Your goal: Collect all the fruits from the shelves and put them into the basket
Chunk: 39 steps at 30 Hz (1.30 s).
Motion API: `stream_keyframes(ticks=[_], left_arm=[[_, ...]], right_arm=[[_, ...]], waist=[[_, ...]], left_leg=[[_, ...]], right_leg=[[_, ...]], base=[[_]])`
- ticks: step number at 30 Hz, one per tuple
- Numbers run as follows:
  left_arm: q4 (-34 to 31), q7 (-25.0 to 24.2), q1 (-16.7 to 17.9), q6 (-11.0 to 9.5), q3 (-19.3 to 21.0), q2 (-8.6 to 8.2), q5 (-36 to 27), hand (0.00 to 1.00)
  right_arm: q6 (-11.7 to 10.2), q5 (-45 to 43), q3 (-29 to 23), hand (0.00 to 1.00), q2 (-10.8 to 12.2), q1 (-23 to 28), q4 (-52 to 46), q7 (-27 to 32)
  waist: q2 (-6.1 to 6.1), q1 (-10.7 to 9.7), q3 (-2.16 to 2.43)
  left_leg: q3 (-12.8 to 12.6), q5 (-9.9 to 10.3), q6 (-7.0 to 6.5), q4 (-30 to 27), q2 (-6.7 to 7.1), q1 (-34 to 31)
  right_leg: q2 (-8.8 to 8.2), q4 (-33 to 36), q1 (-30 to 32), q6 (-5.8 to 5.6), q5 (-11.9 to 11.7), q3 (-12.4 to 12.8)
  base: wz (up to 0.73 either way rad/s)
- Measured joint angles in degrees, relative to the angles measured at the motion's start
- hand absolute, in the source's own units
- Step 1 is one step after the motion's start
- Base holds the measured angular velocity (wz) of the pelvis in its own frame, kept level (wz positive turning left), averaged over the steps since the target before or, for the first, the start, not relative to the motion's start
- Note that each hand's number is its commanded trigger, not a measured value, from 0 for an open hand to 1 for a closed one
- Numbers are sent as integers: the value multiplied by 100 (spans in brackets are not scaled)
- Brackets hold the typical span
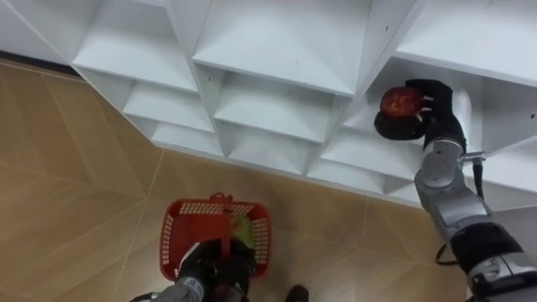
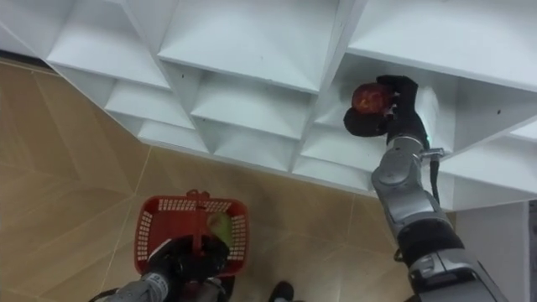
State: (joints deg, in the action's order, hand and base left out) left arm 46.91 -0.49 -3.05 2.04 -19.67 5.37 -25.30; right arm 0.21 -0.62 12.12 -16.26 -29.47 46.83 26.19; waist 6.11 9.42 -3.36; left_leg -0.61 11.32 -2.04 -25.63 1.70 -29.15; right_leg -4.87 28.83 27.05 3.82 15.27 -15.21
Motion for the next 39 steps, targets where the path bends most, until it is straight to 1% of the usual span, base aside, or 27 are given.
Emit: stream_keyframes(ticks=[9,13,17,20,24,26,28,30,33,35,37,39], left_arm=[[32,0,-25,0,-9,-32,-1,100],[53,1,-52,0,-90,-42,-10,100],[177,-2,-113,-4,-99,-59,-141,100],[177,-5,-138,-6,-98,-64,-169,100],[271,-8,-189,-13,-101,-66,-214,100],[293,-8,-201,-14,-101,-63,-216,100],[301,-8,-207,-14,-114,-48,-229,100],[304,-10,-194,-14,-122,-40,-278,100],[332,-21,-198,-20,-79,-30,-282,100],[349,-20,-199,-19,-52,-13,-273,100],[376,-21,-184,-18,7,-18,-278,100],[369,-22,-167,-54,30,-10,-331,100]], right_arm=[[7,1,2,100,5,-17,-1,-134],[6,33,3,100,11,-21,-1,-139],[5,68,4,100,26,-22,-1,-229],[5,151,4,100,34,-23,0,-266],[1,320,4,100,40,-22,0,-335],[2,370,6,100,52,-19,8,-413],[1,421,11,100,73,-19,-27,-449],[-4,488,11,100,108,-19,-43,-496],[-39,509,11,100,151,-4,-141,-629],[-51,498,13,100,180,173,-396,-710],[-150,481,31,100,257,466,-626,-794],[-174,481,200,100,302,825,-988,-964]], waist=[[1,-14,0],[0,-16,1],[-4,-8,0],[-7,-10,-3],[-35,-19,-19],[-64,-29,-37],[-98,-44,-29],[-134,-86,-13],[-153,-134,-1],[-169,-153,9],[-199,-204,53],[-241,-302,114]], left_leg=[[-24,0,0,-1,-1,2],[-27,0,0,-1,-1,11],[-77,0,0,9,-4,63],[-73,0,0,0,-4,71],[-65,-1,-2,-17,-5,98],[-57,0,-2,-1,-4,178],[-48,0,-3,23,-3,234],[-28,0,-3,52,-2,294],[-52,-6,-10,142,3,397],[-65,-9,-11,238,-2,563],[-66,-9,-11,279,-12,759],[-83,-9,-11,419,-13,1011]], right_leg=[[-1,3,6,0,0,19],[-3,15,5,0,0,23],[-3,42,-1,0,0,83],[-5,63,-2,0,0,82],[-8,64,-47,3,-2,65],[-8,12,-146,3,-2,51],[-4,-56,-210,0,0,32],[3,-120,-299,-2,0,8],[1,-127,-367,-14,-6,21],[25,-238,-532,-30,-15,34],[56,-400,-793,-47,-27,16],[74,-534,-1040,-65,-37,23]], base=[[0],[0],[-6],[-1],[0],[0],[0],[4],[0],[-2],[2],[0]])
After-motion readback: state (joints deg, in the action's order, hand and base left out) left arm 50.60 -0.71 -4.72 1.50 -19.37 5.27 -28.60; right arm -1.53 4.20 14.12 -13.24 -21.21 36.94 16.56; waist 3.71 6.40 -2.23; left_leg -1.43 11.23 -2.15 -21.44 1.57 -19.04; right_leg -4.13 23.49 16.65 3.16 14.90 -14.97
